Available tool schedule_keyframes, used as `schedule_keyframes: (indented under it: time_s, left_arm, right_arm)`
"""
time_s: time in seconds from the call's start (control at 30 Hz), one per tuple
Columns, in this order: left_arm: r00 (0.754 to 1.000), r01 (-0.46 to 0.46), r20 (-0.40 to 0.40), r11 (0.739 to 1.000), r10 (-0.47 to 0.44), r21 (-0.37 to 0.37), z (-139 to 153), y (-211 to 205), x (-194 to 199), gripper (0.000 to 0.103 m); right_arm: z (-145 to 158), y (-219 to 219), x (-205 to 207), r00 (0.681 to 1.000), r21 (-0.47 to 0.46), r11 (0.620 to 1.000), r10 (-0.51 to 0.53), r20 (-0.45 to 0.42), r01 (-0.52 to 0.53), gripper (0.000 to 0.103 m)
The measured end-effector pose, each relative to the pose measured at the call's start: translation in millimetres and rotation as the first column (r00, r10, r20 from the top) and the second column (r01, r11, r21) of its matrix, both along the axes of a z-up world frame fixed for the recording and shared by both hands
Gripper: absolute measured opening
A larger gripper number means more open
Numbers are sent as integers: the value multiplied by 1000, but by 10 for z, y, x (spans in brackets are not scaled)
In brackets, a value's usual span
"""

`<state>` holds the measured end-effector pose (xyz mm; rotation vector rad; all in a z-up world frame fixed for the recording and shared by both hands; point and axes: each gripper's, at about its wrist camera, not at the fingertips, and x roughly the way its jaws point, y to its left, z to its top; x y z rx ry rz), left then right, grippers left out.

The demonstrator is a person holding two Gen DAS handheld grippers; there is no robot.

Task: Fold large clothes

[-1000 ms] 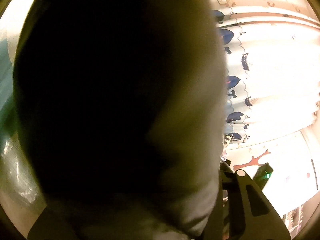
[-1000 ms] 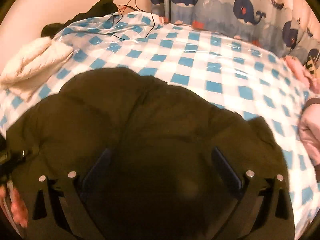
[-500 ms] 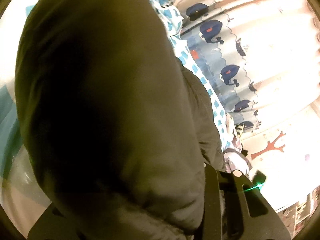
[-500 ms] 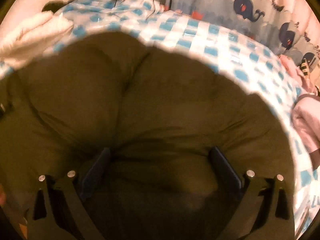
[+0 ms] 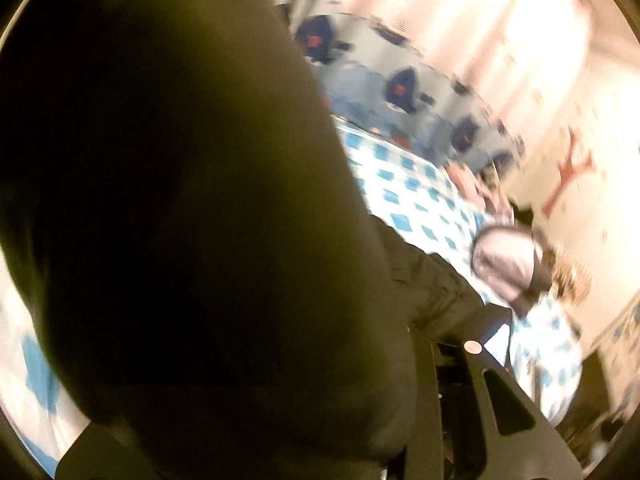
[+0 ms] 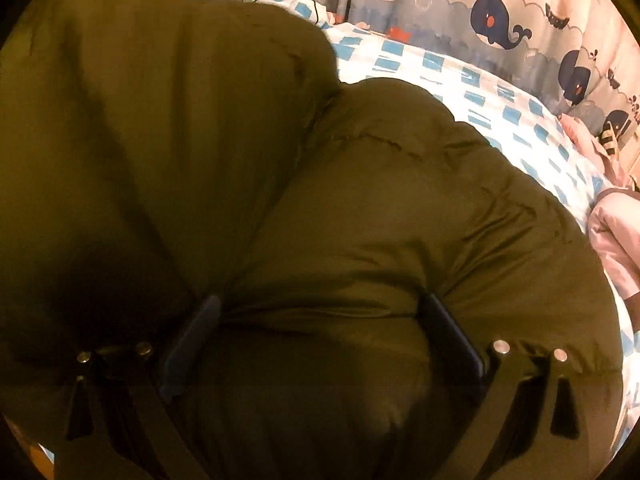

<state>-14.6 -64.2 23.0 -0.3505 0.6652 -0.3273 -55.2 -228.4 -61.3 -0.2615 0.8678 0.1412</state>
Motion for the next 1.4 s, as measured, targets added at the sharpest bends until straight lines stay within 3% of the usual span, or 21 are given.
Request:
schedule_keyframes:
  time_s: [0.1,0.2,0.27,0.33,0.37,0.43,0.47,0.57,0.63,0.7,0.77,0.87,0.97,1.03,1.07,1.13,1.2,1.27,1.3,1.33,1.4]
  left_arm:
    - [997,68,34,988,-74,140,190,-479,10,27]
    - [988,128,48,954,-146,272,313,-902,19,27]
    - [981,161,45,916,-191,368,353,-1167,26,27]
    - [970,196,34,859,-240,473,355,-1483,25,27]
    - [963,217,19,812,-270,542,335,-1697,19,27]
    - [950,246,-4,741,-311,625,295,-2018,4,27]
    - [945,259,-18,711,-327,654,271,-2149,0,27]
    - [916,319,-83,589,-392,743,119,-2714,-11,27]
    - [900,349,-118,532,-419,771,13,-2968,-3,28]
    - [877,386,-156,473,-455,792,-141,-3267,-2,31]
    - [846,432,-207,404,-492,807,-328,-3532,-27,45]
    - [831,422,-228,309,-507,852,-492,-3595,-236,50]
    - [823,417,-225,286,-521,863,-680,-3666,-75,51]
    - [814,401,-214,255,-540,880,-772,-3592,-265,53]
    - [812,387,-205,242,-546,890,-807,-3331,-318,54]
    - [814,366,-193,225,-548,903,-922,-3453,-354,55]
    - [811,355,-194,200,-552,913,-879,-3438,-418,56]
    - [798,369,-197,203,-570,907,-736,-3341,-472,59]
    - [786,387,-194,222,-588,895,-611,-3270,-571,61]
    - [776,404,-187,246,-602,881,-498,-3183,-658,64]
    - [753,476,-184,331,-632,815,-184,-2883,-778,64]
  right_arm:
    - [39,-84,-48,999,26,999,32,-13,-32,97]
    - [192,-278,-222,998,57,997,58,-32,-56,97]
    - [338,-549,-404,999,149,988,36,-5,-35,97]
    - [429,-953,-548,1000,365,931,22,-11,-16,97]
    - [416,-1298,-614,999,563,826,17,-37,7,97]
    - [348,-1744,-698,998,747,663,-10,-65,55,97]
    - [322,-1883,-721,998,792,608,-14,-69,64,97]
    - [217,-2323,-855,998,930,362,-9,-58,57,97]
    - [146,-2632,-935,998,979,196,-34,-45,50,97]
    - [109,-2859,-985,996,988,144,-78,-47,58,97]
    - [71,-3107,-995,992,991,111,-113,-62,75,97]
    - [95,-3376,-1062,981,984,147,-179,-73,100,97]
    - [326,-3499,-1090,973,964,251,-229,-30,89,97]
    - [577,-3444,-994,974,930,360,-226,13,71,97]
    - [754,-3350,-874,978,894,444,-205,37,60,97]
    - [1105,-3029,-564,986,779,626,-141,84,23,97]
    - [1262,-2765,-184,994,643,766,-85,65,24,97]
    - [1262,-2554,175,998,492,869,-70,4,59,97]
    - [1201,-2523,259,995,432,897,-97,-24,98,97]
    - [1112,-2552,354,991,413,901,-122,-62,137,97]
    - [949,-2682,380,981,464,865,-152,-125,193,97]
